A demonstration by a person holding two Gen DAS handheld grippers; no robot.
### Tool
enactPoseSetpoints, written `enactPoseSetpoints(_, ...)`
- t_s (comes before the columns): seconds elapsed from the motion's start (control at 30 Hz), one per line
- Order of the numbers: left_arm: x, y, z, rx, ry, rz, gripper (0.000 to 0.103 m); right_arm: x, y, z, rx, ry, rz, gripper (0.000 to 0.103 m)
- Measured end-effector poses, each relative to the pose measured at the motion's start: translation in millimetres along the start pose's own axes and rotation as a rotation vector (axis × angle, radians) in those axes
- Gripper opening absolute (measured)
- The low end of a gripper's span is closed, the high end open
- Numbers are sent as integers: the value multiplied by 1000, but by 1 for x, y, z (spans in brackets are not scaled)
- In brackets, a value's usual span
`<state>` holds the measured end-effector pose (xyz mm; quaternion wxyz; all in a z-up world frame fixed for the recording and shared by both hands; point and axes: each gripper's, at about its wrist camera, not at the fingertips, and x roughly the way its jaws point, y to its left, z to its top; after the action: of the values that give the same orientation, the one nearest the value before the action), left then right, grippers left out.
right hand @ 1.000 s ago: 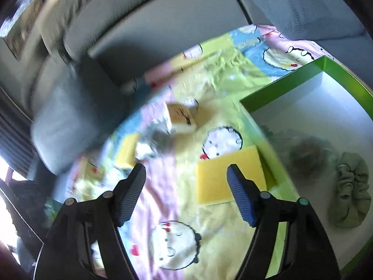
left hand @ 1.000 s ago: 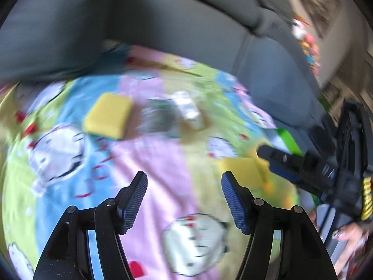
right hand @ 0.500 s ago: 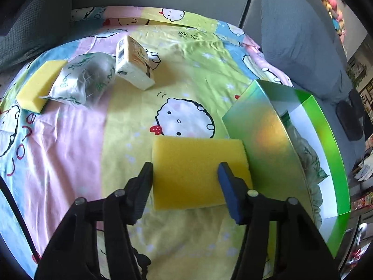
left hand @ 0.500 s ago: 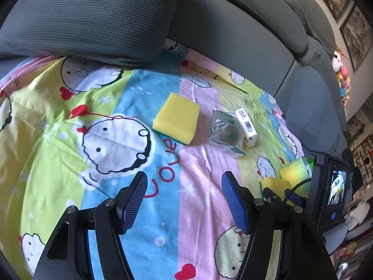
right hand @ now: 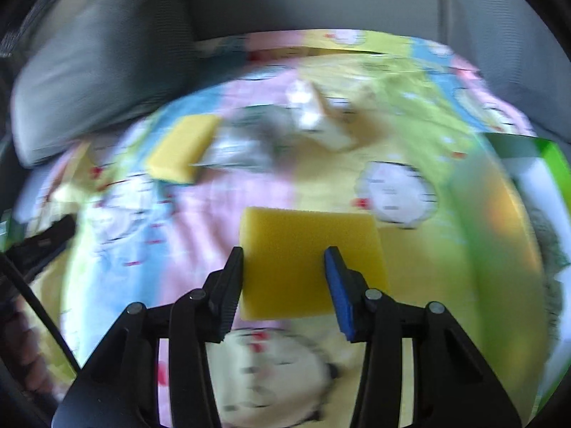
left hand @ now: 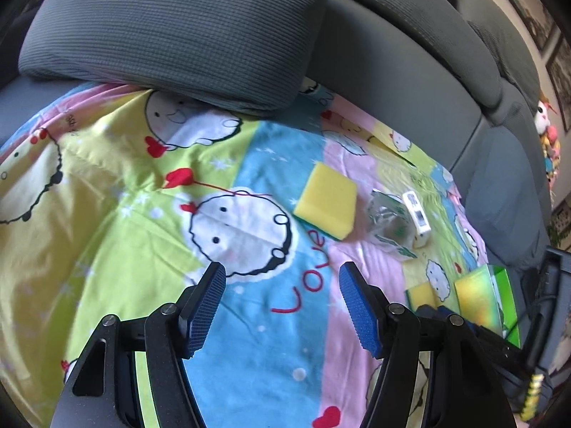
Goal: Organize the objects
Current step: 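Close the right tool's fingers on the large yellow sponge, then lift the yellow sponge with the right tool toward the green-rimmed box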
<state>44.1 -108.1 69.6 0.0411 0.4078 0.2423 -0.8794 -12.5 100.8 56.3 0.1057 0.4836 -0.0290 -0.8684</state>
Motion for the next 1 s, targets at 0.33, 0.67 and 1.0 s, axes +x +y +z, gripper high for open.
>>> enactPoseSetpoints(0.33,1,-3,-1,10,17,1,67,2,25,2,43,38,277,59)
enactPoseSetpoints(0.67,14,-26,-12,83,132,-47,67,1,-15,4,223,6,315,62)
enactPoseSetpoints(1.0,43,-55,-36,131,329,-108,67,18,-21,1,276,79,384,61)
